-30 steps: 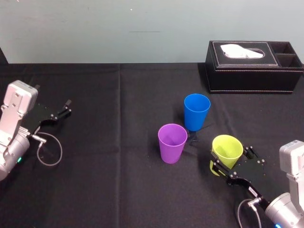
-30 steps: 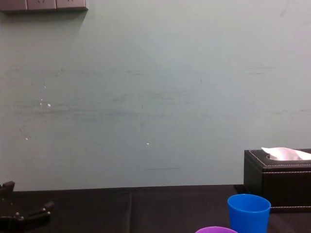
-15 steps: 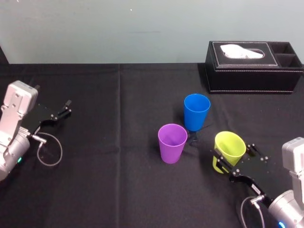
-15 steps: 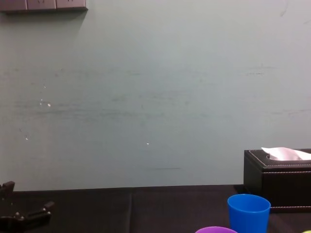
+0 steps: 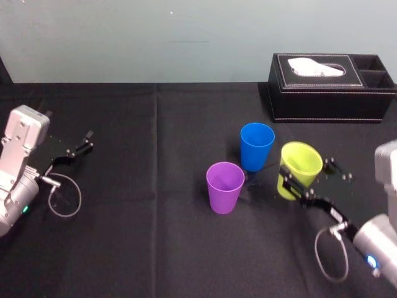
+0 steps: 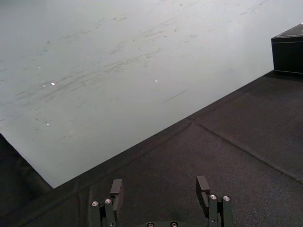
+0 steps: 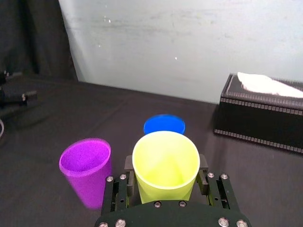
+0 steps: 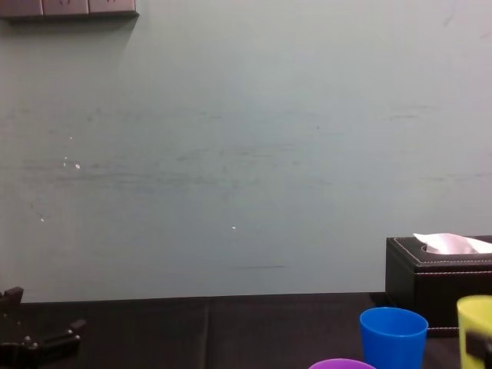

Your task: Stack the three plastic cups sequentially using one hand.

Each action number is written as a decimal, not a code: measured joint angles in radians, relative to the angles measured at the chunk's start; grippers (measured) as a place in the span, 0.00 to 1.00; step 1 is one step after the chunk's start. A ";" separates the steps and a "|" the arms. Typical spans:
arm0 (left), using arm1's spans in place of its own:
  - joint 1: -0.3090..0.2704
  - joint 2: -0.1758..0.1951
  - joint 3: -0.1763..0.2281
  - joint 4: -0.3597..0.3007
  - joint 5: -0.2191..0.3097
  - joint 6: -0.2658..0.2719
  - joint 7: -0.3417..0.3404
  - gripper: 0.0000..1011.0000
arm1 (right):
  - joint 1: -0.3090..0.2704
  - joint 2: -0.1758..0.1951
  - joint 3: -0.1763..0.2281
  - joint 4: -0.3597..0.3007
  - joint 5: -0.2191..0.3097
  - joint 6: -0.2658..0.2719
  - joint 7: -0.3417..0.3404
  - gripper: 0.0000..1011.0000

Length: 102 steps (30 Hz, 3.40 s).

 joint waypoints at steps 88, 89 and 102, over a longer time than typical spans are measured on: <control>0.000 0.000 0.000 0.000 0.000 0.000 0.000 1.00 | 0.445 -0.056 -0.170 0.376 0.005 0.059 0.065 0.73; 0.000 0.000 0.000 0.000 0.000 0.000 0.000 1.00 | 0.445 -0.056 -0.170 0.376 0.004 0.059 0.065 0.73; 0.000 0.000 0.000 0.000 0.000 0.000 0.000 1.00 | 0.444 -0.059 -0.171 0.380 -0.012 0.056 0.055 0.73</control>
